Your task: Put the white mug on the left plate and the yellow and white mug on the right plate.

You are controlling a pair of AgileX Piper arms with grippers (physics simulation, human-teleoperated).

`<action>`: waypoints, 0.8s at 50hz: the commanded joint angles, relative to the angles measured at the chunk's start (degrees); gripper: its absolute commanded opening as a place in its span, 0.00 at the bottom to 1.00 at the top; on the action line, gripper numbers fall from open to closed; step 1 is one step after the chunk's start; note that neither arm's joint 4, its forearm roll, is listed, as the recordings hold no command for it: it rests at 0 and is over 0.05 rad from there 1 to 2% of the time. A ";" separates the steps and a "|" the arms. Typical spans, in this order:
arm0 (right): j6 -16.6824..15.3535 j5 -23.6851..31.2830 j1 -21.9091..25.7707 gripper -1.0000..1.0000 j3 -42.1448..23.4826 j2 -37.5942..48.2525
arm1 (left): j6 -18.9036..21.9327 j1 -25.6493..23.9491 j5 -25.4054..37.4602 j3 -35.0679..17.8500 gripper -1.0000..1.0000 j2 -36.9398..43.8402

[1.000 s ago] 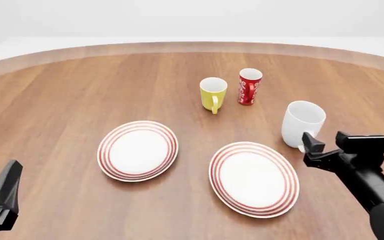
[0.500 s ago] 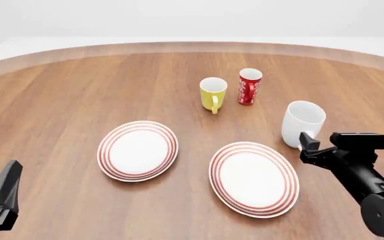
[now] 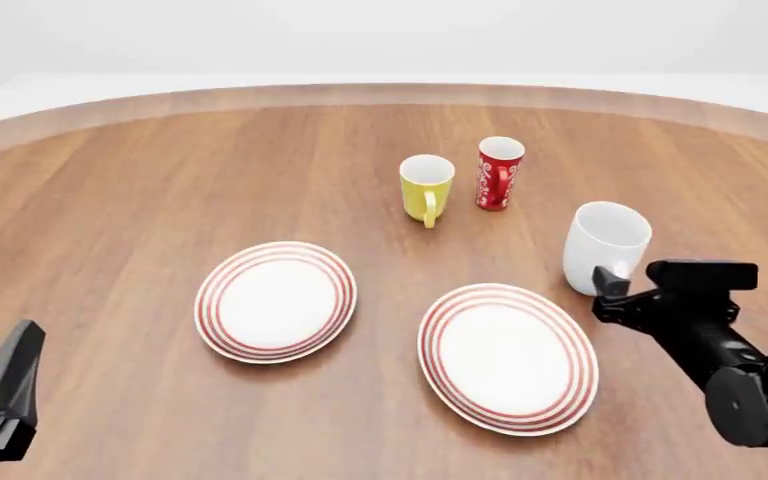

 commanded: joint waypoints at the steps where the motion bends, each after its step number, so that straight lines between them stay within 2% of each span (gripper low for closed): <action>1: 0.66 3.67 -0.91 1.00 -3.90 4.28 | 0.00 0.00 0.00 0.00 1.00 0.00; 39: 2.44 4.44 1.42 1.00 -5.28 9.18 | 0.00 0.00 0.00 0.00 1.00 0.00; 40: 2.46 4.44 1.40 0.00 -5.23 9.10 | 0.00 0.00 0.00 0.00 1.00 0.00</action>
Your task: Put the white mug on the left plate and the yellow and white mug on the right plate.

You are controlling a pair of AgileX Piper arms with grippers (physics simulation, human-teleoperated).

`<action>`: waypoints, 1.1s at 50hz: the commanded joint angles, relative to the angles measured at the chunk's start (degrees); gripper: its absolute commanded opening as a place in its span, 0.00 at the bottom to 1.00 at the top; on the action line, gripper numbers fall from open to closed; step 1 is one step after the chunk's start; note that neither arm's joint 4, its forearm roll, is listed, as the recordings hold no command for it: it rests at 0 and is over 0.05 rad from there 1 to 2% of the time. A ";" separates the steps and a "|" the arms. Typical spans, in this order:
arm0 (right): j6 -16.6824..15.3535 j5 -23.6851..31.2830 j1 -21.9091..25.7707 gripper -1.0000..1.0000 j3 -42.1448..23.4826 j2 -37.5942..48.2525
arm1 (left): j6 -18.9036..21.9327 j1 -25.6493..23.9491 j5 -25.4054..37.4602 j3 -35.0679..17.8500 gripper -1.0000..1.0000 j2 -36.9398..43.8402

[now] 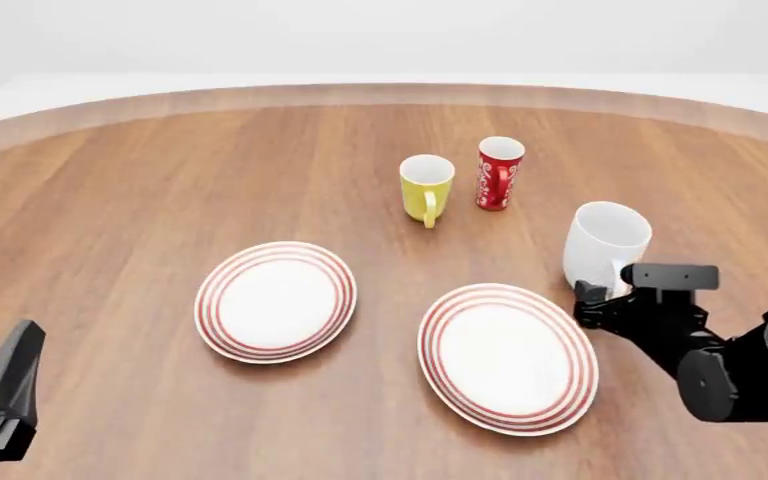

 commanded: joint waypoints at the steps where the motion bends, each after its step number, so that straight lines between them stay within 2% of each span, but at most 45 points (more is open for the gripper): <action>1: 0.47 -0.33 0.48 0.00 0.43 0.51 | 0.00 0.00 0.00 0.00 1.00 0.00; 13: 1.14 -0.32 0.60 0.00 1.03 -0.65 | 0.00 0.00 0.00 0.00 1.00 0.00; 22: 1.39 1.75 0.30 0.00 1.52 -4.93 | 0.00 0.00 0.00 0.00 1.00 0.00; 33: 1.29 7.66 -0.05 0.00 2.52 -15.26 | 0.00 0.00 0.00 0.00 1.00 0.00; 55: 0.80 24.72 2.63 0.00 3.63 -38.92 | 0.00 0.00 0.00 0.00 1.00 0.00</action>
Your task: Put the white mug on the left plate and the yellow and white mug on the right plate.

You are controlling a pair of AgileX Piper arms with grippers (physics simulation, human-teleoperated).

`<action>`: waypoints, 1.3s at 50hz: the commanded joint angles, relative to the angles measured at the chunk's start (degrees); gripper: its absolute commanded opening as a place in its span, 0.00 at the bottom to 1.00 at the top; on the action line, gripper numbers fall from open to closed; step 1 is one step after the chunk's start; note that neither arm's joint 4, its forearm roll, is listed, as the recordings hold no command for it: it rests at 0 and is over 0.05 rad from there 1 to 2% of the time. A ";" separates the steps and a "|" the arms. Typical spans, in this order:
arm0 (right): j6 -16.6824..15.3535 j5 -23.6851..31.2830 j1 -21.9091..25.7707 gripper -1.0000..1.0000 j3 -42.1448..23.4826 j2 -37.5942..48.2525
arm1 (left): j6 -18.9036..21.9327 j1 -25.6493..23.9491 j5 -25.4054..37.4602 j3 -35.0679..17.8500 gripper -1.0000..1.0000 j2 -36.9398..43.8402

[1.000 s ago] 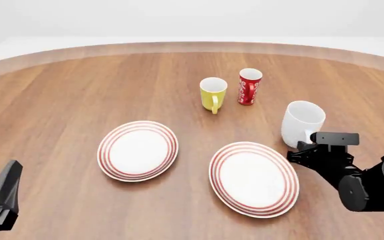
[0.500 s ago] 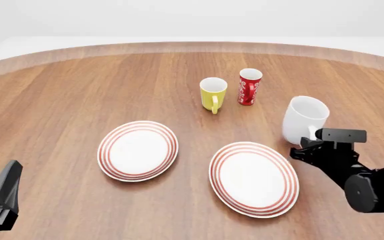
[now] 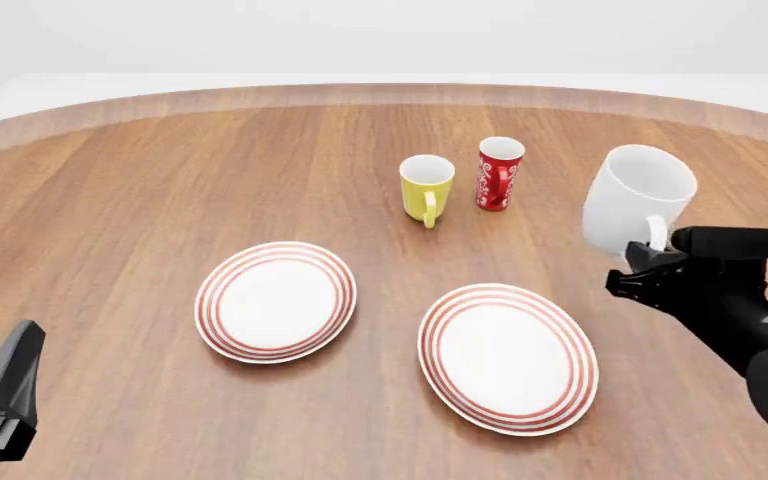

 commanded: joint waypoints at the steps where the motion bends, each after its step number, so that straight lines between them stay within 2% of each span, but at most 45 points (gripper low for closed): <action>1: -0.05 8.24 1.23 0.00 0.07 -11.26 | 0.00 0.00 0.00 0.00 1.00 0.00; 11: -0.65 15.52 2.37 0.00 -0.84 -19.55 | 0.00 0.00 0.00 0.00 1.00 0.00; 29: -1.75 23.38 6.99 0.00 -1.57 -27.66 | 0.00 0.00 0.00 0.00 1.00 0.00; 65: -2.88 25.92 17.23 0.00 -5.68 -26.18 | 0.00 0.00 0.00 0.00 1.00 0.00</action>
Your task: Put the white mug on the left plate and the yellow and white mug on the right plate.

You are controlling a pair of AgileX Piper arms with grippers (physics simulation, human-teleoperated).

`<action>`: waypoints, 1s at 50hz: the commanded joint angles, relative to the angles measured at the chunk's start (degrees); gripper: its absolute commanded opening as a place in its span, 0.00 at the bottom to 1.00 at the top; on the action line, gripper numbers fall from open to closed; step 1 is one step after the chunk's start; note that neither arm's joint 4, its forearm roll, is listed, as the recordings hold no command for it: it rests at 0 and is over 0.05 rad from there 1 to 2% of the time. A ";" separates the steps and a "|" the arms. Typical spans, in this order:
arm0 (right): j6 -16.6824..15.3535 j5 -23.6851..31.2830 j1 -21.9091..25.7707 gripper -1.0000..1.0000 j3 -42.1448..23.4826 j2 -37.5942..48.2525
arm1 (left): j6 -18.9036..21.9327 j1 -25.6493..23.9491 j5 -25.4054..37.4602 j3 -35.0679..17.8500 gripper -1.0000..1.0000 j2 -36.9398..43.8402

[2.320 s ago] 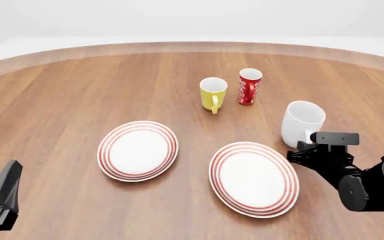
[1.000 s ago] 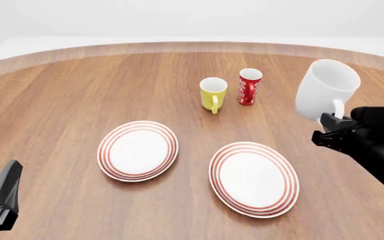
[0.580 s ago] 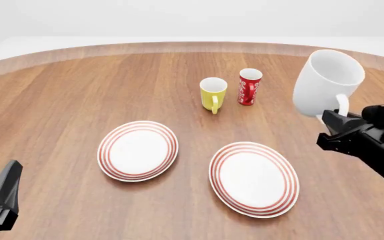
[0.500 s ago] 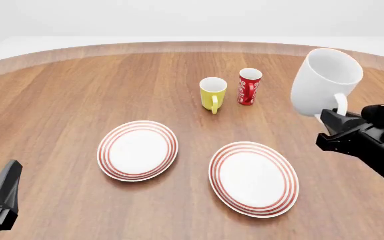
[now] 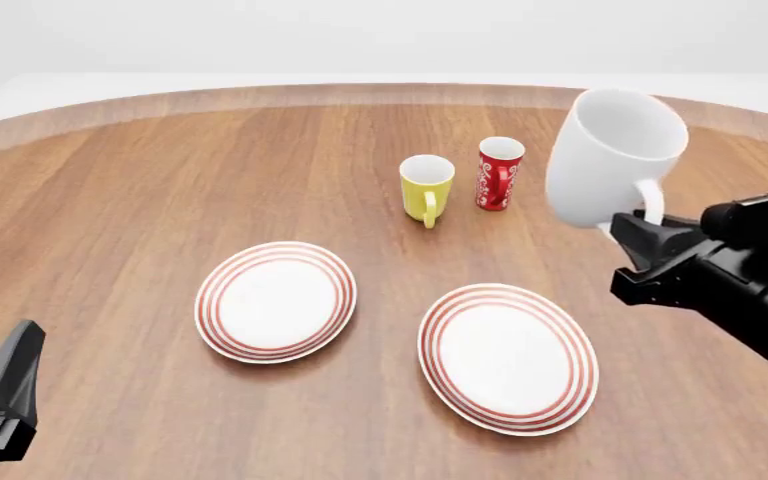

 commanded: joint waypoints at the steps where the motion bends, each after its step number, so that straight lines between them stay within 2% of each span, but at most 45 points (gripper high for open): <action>1: -0.16 0.15 3.93 0.00 -1.64 1.10 | 0.00 0.00 0.00 0.00 1.00 0.00; 50: -1.27 -5.59 17.11 0.00 -8.34 15.21 | 0.00 0.00 0.00 0.00 1.00 0.00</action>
